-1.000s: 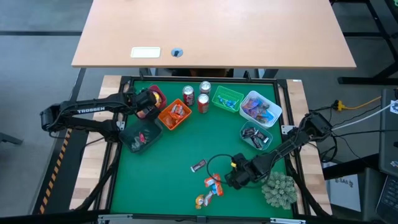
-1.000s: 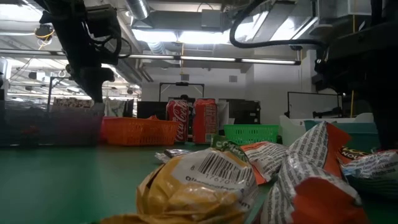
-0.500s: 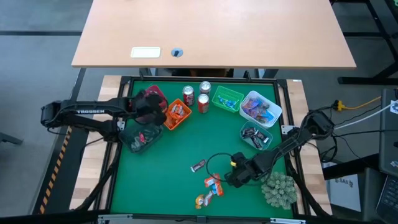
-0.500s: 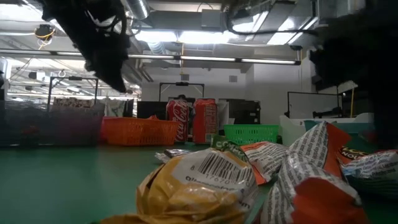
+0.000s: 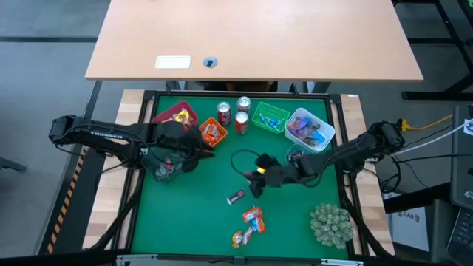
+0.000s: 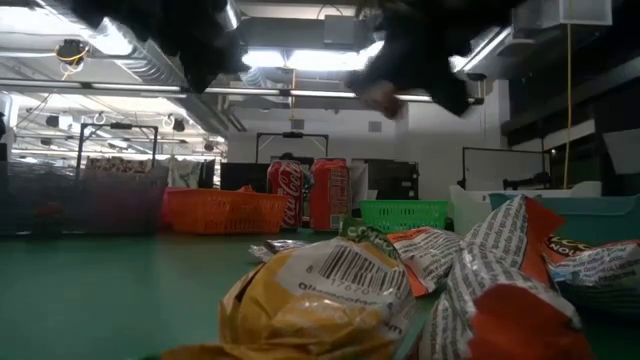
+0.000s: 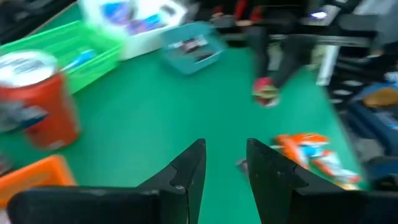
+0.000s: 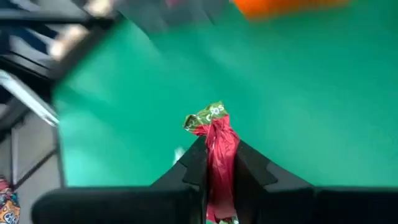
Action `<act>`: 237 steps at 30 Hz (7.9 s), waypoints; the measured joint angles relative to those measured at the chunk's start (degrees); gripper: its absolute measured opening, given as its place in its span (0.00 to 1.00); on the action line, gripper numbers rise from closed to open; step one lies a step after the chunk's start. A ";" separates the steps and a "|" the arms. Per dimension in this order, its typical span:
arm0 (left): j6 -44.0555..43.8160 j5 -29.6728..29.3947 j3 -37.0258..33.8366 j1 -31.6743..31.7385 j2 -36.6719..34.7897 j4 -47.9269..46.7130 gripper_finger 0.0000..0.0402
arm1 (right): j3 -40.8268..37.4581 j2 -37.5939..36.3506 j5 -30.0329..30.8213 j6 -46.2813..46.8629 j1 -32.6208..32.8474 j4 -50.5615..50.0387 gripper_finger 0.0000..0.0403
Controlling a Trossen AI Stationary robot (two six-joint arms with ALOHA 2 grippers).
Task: Sort candy
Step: Put the red candy into the black bin, then put the brown chocolate into the blue bin
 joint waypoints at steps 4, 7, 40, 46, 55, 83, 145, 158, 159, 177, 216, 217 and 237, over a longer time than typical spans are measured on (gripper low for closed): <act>-0.08 0.88 0.00 -3.22 0.00 2.57 0.27 | 0.00 -0.07 -0.01 -10.47 -3.93 12.13 0.12; -1.45 0.26 0.00 -5.16 0.01 2.88 0.31 | 0.00 -0.07 -1.55 -17.06 -6.05 21.36 0.12; -3.91 -8.05 0.00 -8.55 12.83 34.55 0.42 | 0.05 -0.08 -5.03 -30.73 -8.97 36.03 0.12; -3.91 -8.18 0.00 -8.53 12.83 34.31 0.32 | 0.05 -0.09 -5.05 -32.37 -8.97 36.53 0.12; -3.91 -8.59 0.00 -8.49 12.83 34.13 0.15 | 0.05 -0.09 -5.11 -33.50 -8.95 36.53 0.12; -4.14 -7.52 0.02 -8.50 6.81 23.94 0.07 | 0.03 -6.83 -7.60 -41.37 -8.96 29.54 0.47; -29.92 -18.78 0.00 -8.36 -9.70 -51.95 0.37 | 0.05 22.33 -26.54 -55.20 -5.22 21.08 0.47; -29.65 -18.76 0.00 -8.36 -9.70 -51.71 0.37 | 0.15 24.22 -26.56 -56.00 -5.17 19.95 0.47; -29.60 -18.78 0.00 -8.36 -9.70 -51.69 0.37 | 0.16 24.22 -26.58 -56.01 -5.17 19.87 0.47; -29.53 -18.78 0.00 -8.36 -9.70 -51.47 0.37 | 0.16 24.24 -26.49 -56.03 -5.17 18.56 0.24; -29.55 -18.78 0.00 -8.36 -9.72 -50.86 0.37 | 26.62 21.66 -28.59 -57.87 -5.13 -26.29 0.24; -29.56 -18.78 0.00 -8.37 -9.70 -50.86 0.37 | 28.10 21.64 -28.59 -58.24 -5.13 -29.02 0.24; -29.54 -18.76 0.00 -8.42 -9.72 -37.05 0.37 | 33.24 10.25 -22.54 -58.59 -5.13 -60.35 0.24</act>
